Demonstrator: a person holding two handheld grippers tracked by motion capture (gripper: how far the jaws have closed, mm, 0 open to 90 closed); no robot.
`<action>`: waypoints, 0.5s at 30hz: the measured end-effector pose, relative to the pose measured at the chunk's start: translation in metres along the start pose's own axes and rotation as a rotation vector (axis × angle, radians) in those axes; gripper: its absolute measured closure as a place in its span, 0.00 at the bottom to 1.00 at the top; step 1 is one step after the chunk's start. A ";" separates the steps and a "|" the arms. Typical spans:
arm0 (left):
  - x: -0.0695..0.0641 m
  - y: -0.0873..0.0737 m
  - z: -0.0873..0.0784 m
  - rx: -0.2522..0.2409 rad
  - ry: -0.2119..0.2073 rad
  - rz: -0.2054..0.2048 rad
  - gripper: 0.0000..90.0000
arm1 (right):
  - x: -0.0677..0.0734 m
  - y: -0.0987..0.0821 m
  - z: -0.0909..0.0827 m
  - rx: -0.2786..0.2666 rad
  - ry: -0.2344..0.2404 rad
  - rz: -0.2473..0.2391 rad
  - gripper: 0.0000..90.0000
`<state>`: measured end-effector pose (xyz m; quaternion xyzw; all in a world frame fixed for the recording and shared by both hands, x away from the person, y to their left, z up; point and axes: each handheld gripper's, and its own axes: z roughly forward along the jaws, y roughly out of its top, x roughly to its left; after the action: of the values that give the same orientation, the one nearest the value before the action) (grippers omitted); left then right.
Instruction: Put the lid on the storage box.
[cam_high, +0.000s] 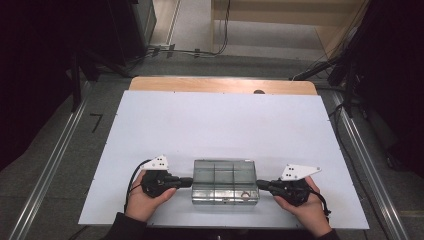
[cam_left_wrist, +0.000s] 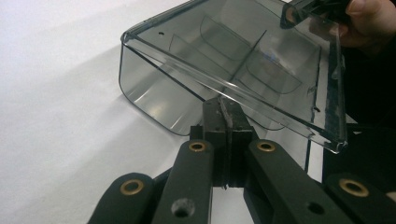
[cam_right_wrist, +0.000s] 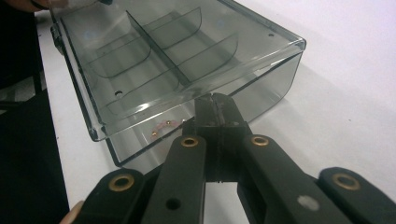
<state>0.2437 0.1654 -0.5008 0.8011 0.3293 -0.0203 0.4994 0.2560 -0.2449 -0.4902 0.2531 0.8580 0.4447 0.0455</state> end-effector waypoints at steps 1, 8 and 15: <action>0.000 0.000 0.000 0.004 0.002 -0.001 1.00 | 0.000 0.000 0.000 0.002 -0.003 -0.001 0.97; 0.001 -0.001 0.000 0.019 0.005 -0.006 1.00 | -0.001 -0.001 0.001 0.014 -0.014 -0.009 0.97; 0.002 -0.001 0.001 0.029 0.009 -0.009 1.00 | -0.002 -0.001 0.001 0.024 -0.019 -0.011 0.97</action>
<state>0.2447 0.1660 -0.5027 0.8068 0.3351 -0.0237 0.4861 0.2573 -0.2452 -0.4924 0.2529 0.8641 0.4318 0.0531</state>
